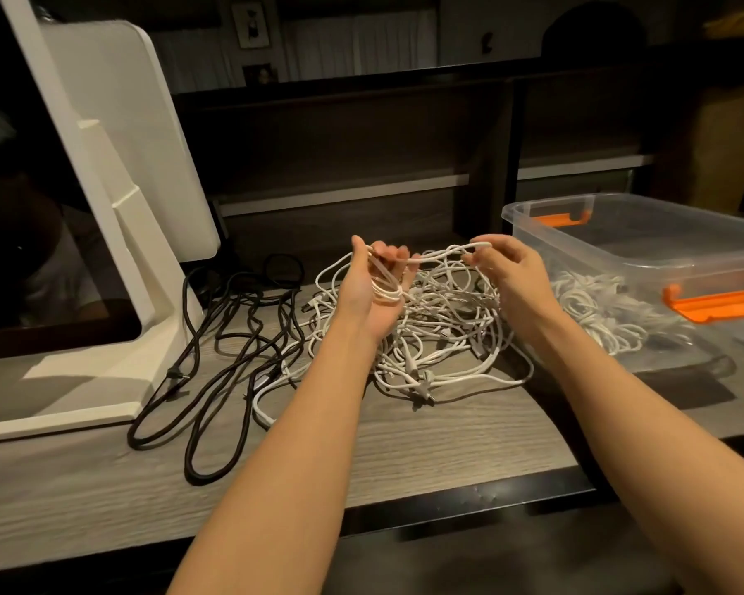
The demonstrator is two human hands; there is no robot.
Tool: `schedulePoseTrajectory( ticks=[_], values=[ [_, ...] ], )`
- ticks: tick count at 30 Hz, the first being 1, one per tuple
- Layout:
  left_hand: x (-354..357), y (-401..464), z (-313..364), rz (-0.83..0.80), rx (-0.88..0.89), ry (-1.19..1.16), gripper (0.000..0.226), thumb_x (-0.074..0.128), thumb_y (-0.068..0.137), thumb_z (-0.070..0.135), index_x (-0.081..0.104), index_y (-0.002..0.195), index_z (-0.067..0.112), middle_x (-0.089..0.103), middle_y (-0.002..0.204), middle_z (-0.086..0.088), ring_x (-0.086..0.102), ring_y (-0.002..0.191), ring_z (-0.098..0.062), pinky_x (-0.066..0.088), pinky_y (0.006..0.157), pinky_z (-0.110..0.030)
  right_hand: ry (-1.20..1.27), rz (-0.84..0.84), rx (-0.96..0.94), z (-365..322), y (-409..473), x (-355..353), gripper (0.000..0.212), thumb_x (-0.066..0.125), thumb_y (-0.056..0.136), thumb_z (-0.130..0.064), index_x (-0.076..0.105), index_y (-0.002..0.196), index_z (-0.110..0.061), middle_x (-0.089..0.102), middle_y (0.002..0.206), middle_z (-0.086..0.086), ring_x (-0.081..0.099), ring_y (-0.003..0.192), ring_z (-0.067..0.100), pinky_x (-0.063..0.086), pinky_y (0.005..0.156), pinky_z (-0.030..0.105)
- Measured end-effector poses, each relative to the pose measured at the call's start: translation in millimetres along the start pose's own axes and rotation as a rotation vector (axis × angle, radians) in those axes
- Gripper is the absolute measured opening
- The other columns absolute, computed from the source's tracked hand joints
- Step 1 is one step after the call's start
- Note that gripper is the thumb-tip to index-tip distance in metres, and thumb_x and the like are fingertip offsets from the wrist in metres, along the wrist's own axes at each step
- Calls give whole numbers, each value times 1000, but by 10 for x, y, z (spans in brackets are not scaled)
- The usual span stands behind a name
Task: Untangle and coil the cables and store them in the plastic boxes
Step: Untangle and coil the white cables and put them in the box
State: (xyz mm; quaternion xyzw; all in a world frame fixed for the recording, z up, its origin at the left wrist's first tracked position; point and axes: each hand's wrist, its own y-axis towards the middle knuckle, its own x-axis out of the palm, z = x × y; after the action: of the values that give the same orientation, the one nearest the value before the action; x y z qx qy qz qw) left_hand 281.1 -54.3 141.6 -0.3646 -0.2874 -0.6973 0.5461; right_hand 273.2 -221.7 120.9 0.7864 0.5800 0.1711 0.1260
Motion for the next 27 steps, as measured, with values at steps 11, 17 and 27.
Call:
schedulePoseTrajectory(
  ticks=[11,17,27],
  values=[
    [79,-62,-146,-82,127,1220,73,11,98,62,49,65,10,52,54,3,45,47,-9,34,47,-19,-2,-370,-68,-63,-156,189,30,58,88,3,46,105,-18,44,65,-1,48,57,8,44,56,18],
    [83,-120,-172,-247,-46,1234,76,11,96,66,45,47,19,36,45,6,30,39,-7,25,44,-19,218,-321,37,-57,-89,166,35,54,76,-6,51,108,-18,55,67,-6,49,60,6,42,57,19],
    [1,-21,-149,41,249,1221,58,35,100,53,40,56,17,35,50,4,30,40,-8,29,48,-23,-716,-427,-173,102,-75,139,6,62,89,-18,64,90,-23,65,92,-6,60,92,11,48,88,32]
  ],
)
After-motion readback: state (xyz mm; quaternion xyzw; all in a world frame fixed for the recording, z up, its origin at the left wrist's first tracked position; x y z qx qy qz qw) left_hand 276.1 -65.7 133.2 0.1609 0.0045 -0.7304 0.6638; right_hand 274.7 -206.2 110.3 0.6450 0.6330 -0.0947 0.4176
